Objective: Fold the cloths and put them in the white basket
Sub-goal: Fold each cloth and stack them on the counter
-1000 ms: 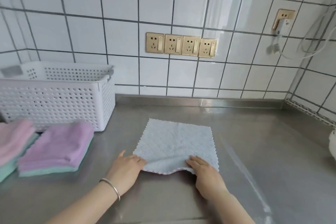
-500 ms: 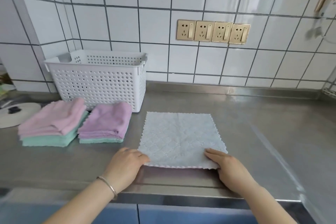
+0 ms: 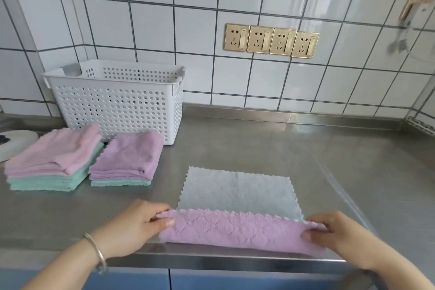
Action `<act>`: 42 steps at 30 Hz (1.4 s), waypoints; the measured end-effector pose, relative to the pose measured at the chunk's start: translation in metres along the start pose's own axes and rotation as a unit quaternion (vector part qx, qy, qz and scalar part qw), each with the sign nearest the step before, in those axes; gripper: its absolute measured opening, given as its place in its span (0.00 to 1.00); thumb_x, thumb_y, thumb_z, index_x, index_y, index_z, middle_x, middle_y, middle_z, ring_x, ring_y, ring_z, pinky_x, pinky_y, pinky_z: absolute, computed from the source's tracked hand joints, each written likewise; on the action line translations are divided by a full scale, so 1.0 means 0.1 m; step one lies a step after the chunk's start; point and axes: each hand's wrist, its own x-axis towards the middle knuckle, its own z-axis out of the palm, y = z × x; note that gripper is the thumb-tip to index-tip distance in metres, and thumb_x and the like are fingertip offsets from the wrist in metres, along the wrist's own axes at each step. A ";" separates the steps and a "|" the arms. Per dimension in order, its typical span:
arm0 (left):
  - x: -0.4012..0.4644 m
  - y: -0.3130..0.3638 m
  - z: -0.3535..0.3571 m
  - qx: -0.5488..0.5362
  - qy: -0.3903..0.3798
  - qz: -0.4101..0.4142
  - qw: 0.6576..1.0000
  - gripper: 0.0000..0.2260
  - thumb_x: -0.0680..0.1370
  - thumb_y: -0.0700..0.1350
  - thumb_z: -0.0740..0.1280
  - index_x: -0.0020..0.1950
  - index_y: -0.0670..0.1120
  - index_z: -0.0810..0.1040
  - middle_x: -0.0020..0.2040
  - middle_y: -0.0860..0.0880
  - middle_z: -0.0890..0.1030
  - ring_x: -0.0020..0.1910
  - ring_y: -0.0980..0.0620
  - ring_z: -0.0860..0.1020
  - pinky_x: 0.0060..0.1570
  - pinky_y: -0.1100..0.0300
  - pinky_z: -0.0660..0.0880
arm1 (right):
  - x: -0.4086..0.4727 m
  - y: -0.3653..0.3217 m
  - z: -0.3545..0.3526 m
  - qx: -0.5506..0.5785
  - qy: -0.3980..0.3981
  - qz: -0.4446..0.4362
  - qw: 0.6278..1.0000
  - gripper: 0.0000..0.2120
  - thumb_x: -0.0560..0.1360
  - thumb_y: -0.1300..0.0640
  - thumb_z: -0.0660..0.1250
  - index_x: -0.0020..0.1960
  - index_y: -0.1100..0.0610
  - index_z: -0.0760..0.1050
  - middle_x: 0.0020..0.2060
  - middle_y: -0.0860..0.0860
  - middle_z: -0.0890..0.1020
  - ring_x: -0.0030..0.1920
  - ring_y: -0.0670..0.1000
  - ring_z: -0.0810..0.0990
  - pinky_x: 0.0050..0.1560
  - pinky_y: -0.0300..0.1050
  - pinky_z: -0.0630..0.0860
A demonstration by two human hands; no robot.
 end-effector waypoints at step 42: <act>1.43 0.12 0.30 0.185 0.116 -0.230 0.948 0.13 0.79 0.46 0.57 0.59 0.42 0.74 0.57 0.41 0.80 0.56 0.41 0.79 0.48 0.56 0.73 | 1.26 0.20 0.18 -0.068 0.251 0.258 0.930 0.24 0.72 0.38 0.63 0.52 0.60 0.75 0.51 0.58 0.81 0.52 0.60 0.79 0.45 0.46 0.71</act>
